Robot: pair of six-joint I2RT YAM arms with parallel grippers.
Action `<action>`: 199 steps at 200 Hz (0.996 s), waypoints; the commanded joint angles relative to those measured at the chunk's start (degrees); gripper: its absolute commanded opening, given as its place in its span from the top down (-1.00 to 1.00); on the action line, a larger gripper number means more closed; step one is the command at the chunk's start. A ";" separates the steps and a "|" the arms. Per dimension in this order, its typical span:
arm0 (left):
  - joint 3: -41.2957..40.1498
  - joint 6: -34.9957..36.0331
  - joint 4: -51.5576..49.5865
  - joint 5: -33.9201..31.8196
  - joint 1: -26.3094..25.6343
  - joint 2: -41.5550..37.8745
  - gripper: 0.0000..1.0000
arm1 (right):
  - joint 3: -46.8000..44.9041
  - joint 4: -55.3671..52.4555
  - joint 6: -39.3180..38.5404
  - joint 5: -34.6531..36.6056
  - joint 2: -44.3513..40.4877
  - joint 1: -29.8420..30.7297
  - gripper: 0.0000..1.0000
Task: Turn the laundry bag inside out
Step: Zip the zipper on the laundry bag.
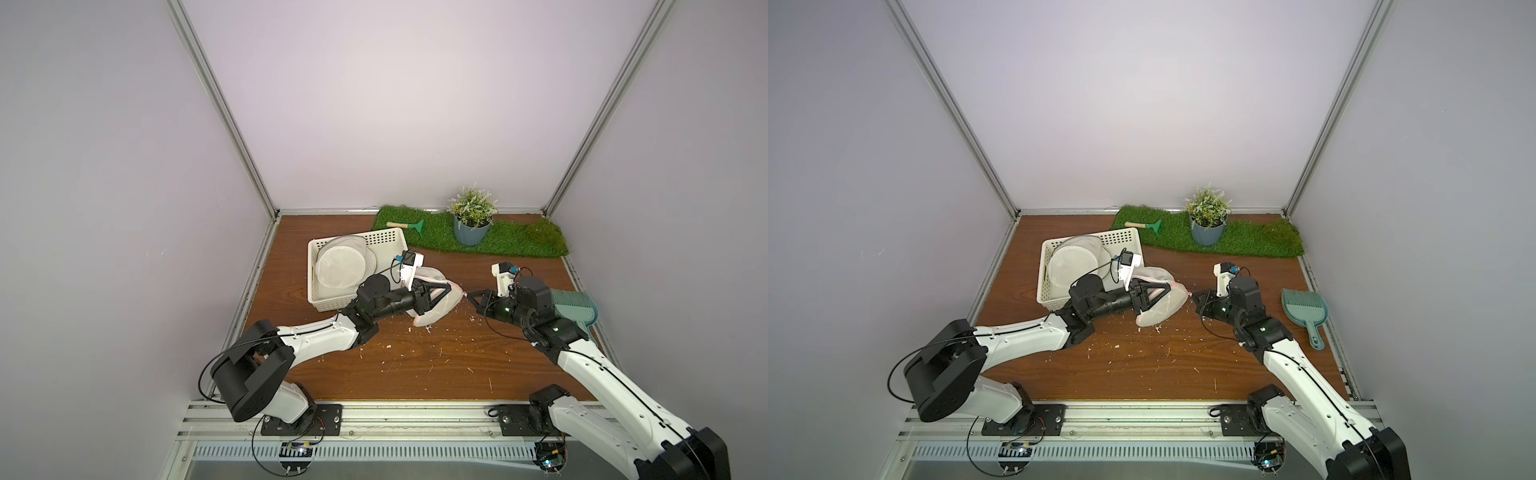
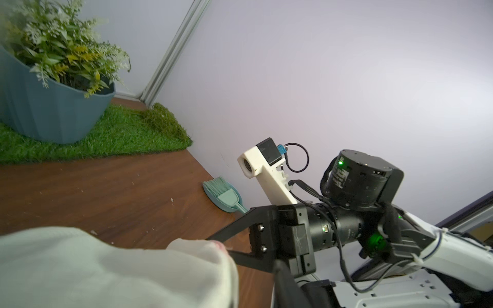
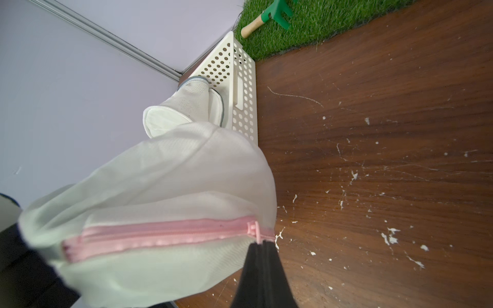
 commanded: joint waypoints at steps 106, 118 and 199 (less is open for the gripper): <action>-13.90 6.27 -14.02 -10.99 -0.11 -8.41 -0.31 | 10.84 -11.36 -15.65 3.31 4.63 -1.29 1.00; -13.78 10.64 -19.49 -11.39 -0.60 -11.43 -0.27 | 11.18 -10.92 -15.77 1.62 5.26 -1.19 1.00; 3.09 44.92 -37.34 -5.14 -1.10 -14.18 -0.31 | 12.67 -9.78 -18.88 -8.56 7.47 2.18 1.00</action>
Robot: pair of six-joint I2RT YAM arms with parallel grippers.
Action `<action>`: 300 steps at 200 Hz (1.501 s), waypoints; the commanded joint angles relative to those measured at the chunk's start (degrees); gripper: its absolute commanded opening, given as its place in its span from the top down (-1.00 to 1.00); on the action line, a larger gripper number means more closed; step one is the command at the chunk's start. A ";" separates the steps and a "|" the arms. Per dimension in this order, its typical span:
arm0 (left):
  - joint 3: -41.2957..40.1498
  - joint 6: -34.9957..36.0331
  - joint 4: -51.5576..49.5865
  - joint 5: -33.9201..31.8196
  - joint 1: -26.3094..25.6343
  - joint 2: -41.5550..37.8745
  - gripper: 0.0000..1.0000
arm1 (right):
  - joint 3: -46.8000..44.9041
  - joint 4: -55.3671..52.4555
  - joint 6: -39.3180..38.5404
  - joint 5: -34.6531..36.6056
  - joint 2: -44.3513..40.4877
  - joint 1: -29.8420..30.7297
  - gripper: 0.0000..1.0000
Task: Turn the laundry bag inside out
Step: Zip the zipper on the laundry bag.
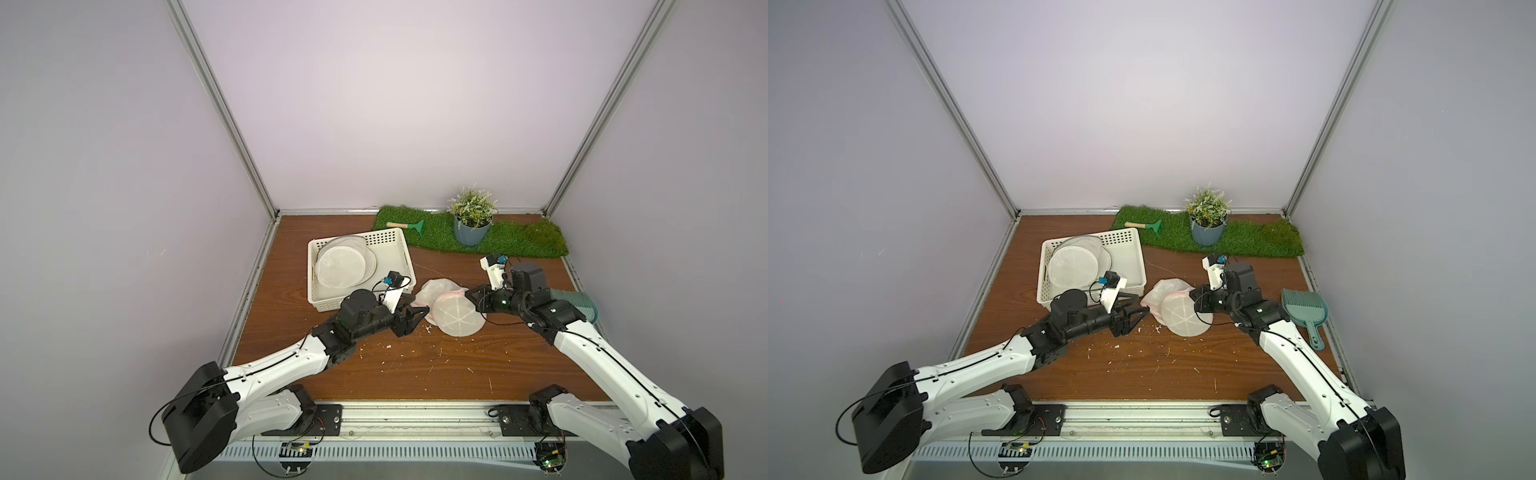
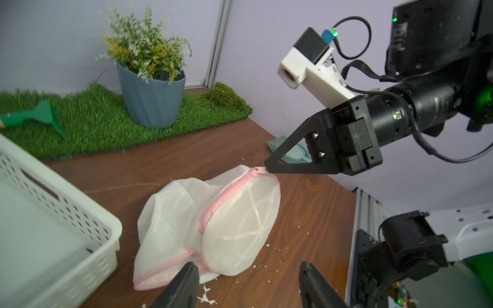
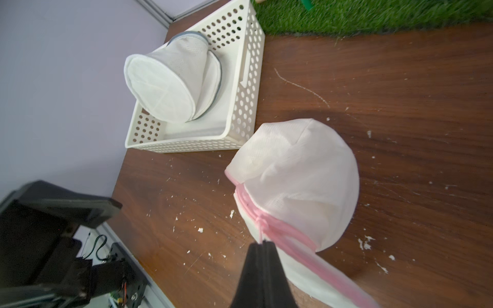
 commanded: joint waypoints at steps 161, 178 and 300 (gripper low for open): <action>22.86 49.66 -22.59 18.90 7.55 19.14 -0.53 | 8.22 -4.54 -9.55 -8.78 3.29 5.16 1.00; 27.10 54.75 -29.49 21.32 7.64 22.15 -0.50 | 8.95 -4.85 -9.96 -8.87 3.88 5.27 1.00; 36.78 66.70 -43.52 25.84 7.72 31.08 0.17 | 9.56 -4.88 -10.70 -7.52 3.95 6.04 1.00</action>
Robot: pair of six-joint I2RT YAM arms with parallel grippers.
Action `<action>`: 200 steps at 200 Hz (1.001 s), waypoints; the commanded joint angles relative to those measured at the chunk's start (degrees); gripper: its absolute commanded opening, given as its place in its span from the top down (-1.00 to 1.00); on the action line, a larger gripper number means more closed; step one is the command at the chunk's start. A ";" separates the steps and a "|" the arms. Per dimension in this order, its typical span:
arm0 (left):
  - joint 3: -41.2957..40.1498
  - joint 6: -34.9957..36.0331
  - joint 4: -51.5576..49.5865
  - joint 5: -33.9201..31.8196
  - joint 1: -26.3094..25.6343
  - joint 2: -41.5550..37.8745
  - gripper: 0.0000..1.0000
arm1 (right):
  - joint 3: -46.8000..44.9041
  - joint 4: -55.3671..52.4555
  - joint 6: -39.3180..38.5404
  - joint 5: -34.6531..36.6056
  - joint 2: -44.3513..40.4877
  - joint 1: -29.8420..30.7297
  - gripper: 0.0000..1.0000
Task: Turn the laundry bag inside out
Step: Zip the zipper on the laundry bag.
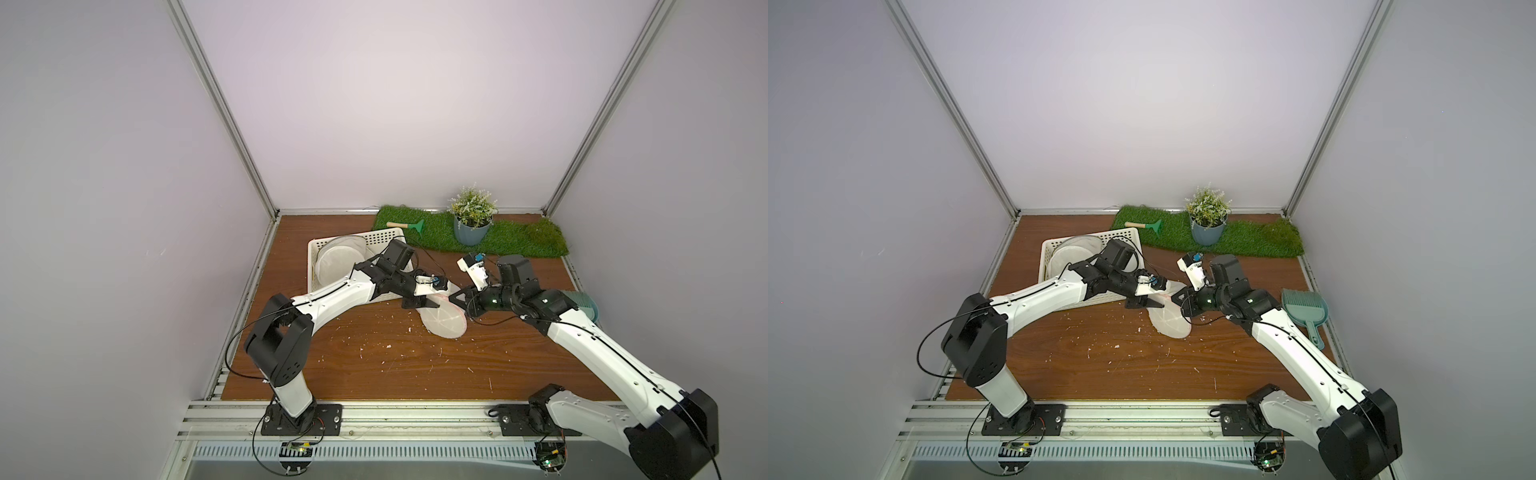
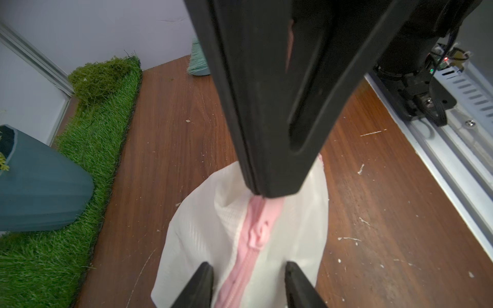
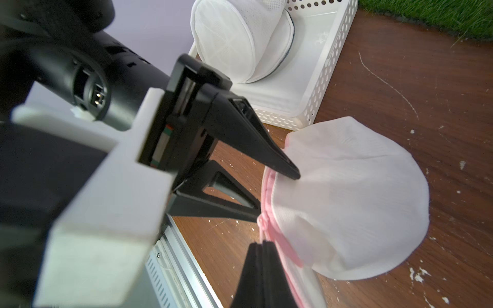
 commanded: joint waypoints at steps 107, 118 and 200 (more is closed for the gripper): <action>0.89 -3.66 -3.19 2.51 0.53 -2.84 0.85 | 3.03 -0.32 4.16 7.41 -0.71 0.25 1.00; 0.59 -4.14 -3.56 2.52 0.53 -3.15 0.90 | 3.18 -0.74 5.00 8.95 -0.93 0.31 1.00; -9.58 -16.19 5.41 -1.12 0.53 -11.55 0.99 | 1.54 -3.56 9.80 17.34 -3.17 -0.05 1.00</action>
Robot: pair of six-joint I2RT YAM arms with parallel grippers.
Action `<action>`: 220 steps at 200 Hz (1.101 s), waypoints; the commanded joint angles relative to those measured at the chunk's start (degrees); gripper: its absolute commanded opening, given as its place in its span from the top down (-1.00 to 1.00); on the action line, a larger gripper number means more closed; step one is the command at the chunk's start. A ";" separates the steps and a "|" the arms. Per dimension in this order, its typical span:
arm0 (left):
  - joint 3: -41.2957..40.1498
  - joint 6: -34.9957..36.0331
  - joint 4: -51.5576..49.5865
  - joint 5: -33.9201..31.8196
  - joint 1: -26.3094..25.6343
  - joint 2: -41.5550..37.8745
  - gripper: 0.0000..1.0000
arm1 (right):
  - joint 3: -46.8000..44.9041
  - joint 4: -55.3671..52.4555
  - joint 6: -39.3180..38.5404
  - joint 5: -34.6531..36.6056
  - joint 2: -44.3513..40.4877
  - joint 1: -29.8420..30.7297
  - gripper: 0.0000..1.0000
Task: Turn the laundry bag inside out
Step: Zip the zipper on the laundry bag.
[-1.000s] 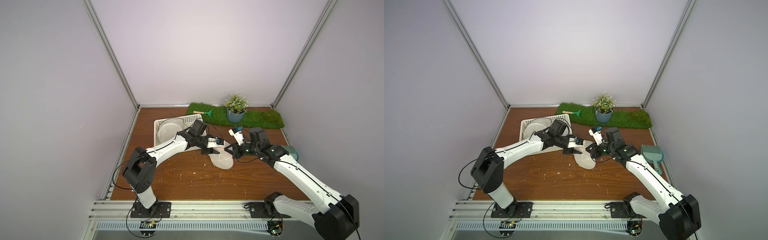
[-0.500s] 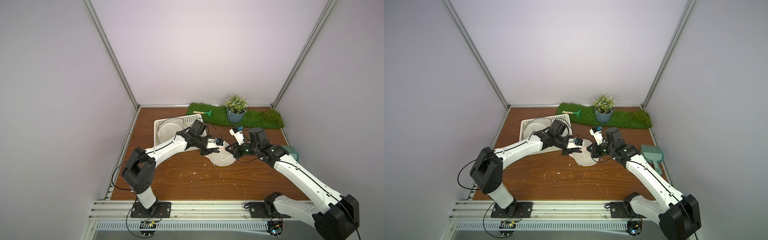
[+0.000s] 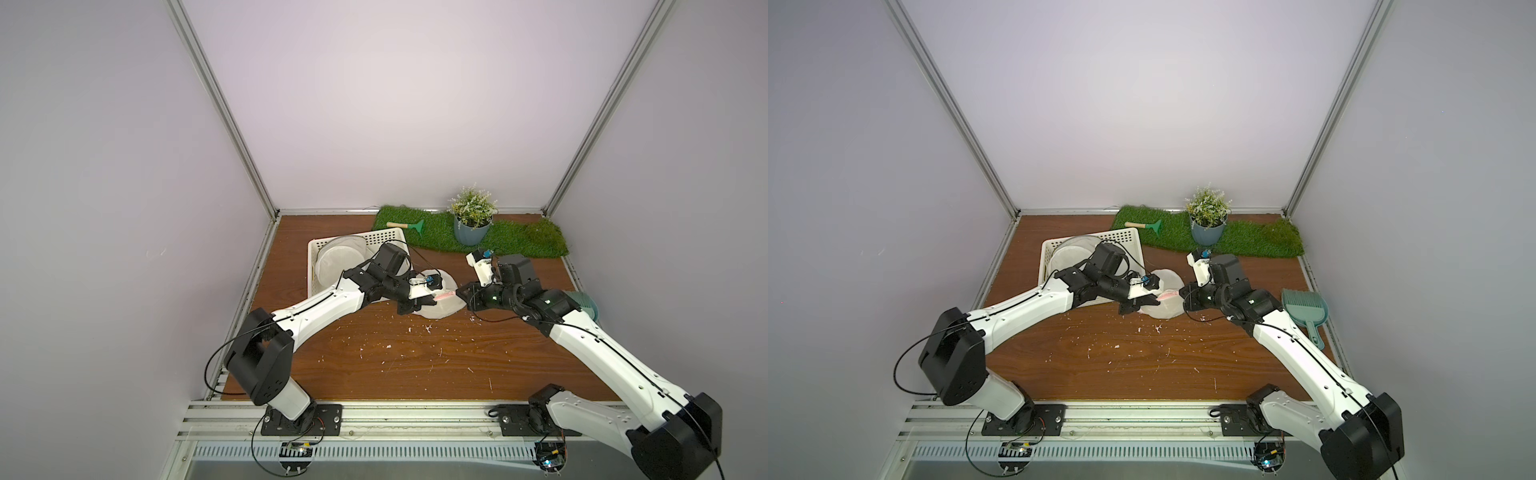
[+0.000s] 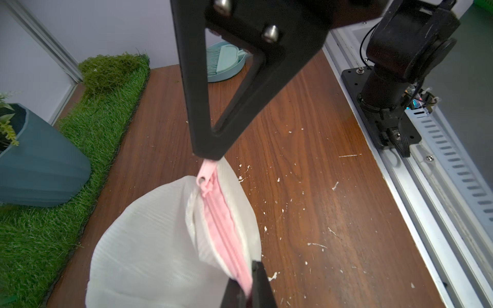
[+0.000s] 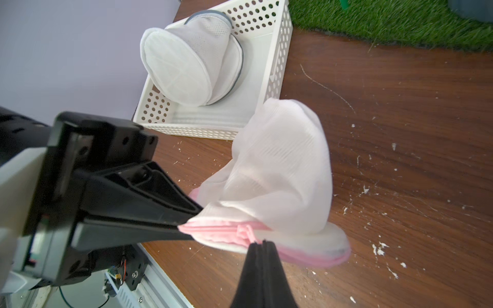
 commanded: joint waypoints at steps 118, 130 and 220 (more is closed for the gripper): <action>-18.83 -16.59 21.37 -4.16 0.53 -13.87 0.99 | -5.65 0.54 4.48 -0.36 -5.82 -3.02 1.00; -20.79 -15.88 23.40 -3.66 0.53 -15.15 0.99 | -7.22 5.92 6.85 -7.30 -5.92 -3.20 0.68; -31.40 -5.72 35.29 -1.80 0.44 -23.00 0.99 | -13.17 27.70 17.52 -32.18 -4.66 -7.76 -0.15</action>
